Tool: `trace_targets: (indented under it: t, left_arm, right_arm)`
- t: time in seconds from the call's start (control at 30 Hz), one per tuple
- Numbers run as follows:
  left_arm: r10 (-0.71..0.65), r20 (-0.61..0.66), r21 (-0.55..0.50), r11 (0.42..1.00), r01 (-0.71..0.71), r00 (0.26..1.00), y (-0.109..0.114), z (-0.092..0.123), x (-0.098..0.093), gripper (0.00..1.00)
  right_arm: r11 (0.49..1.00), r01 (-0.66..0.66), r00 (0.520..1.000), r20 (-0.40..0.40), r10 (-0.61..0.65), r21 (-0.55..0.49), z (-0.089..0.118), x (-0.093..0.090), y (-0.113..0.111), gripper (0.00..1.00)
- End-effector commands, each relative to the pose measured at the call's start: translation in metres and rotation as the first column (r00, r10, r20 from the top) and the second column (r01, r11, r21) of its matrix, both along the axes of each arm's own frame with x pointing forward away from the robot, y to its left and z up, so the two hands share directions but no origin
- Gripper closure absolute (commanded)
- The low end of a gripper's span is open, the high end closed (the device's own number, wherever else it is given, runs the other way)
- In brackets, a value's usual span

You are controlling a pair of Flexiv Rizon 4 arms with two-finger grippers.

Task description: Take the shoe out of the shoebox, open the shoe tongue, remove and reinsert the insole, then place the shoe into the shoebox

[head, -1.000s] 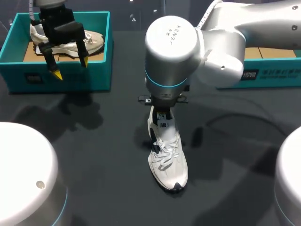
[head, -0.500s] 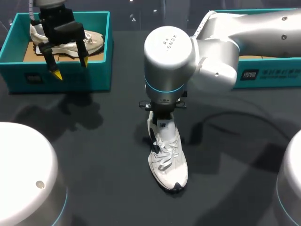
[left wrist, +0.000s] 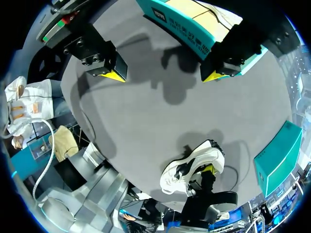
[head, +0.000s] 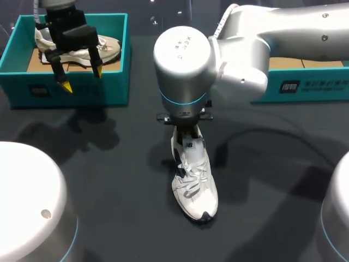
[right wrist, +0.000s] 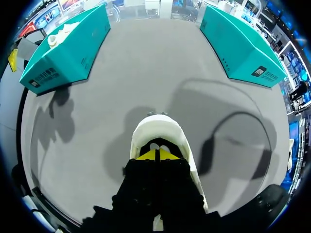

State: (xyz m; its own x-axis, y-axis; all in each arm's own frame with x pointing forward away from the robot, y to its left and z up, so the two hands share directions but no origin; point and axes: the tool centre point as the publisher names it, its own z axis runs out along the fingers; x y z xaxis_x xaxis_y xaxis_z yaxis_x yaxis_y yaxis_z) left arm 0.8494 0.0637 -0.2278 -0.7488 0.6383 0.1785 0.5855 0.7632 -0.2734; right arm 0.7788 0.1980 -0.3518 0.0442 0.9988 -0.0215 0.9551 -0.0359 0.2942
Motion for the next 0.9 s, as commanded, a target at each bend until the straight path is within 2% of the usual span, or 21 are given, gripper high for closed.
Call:
trace_targets:
  t: [0.03, 0.23, 0.4, 0.6, 0.73, 0.9]
  left_arm:
    - [-0.002, 0.0, 0.003, 1.0, 0.002, 1.0, 0.0, 0.0, 0.001, 0.0]
    - [-0.002, 0.0, 0.003, 1.0, 0.002, 1.0, 0.0, 0.0, 0.001, 0.0]
    - [-0.002, 0.0, 0.003, 1.0, 0.002, 1.0, 0.0, 0.0, 0.001, 0.0]
    - [-0.002, 0.0, 0.003, 1.0, 0.002, 1.0, 0.0, 0.0, 0.001, 0.0]
    - [-0.002, 0.0, 0.003, 1.0, 0.002, 1.0, 0.0, 0.0, 0.001, 0.0]
    - [-0.002, 0.0, 0.003, 1.0, 0.002, 1.0, 0.0, 0.0, 0.001, 0.0]
  right_arm:
    - [0.999, 0.001, 1.0, -0.02, 0.0, 0.044, -0.028, 0.007, -0.004, 1.0]
    - [0.999, 0.005, 0.997, -0.082, -0.001, 0.041, -0.044, 0.009, -0.004, 1.0]
    - [0.999, -0.005, 0.993, -0.122, 0.01, 0.04, -0.049, 0.006, 0.001, 1.0]
    - [0.998, -0.032, 0.991, -0.13, 0.038, 0.05, -0.022, -0.003, 0.005, 1.0]
    - [0.995, -0.084, 0.981, -0.169, 0.093, 0.057, -0.005, -0.006, 0.002, 1.0]
    - [0.987, -0.156, 0.963, -0.216, 0.163, 0.05, 0.003, -0.005, -0.005, 1.0]
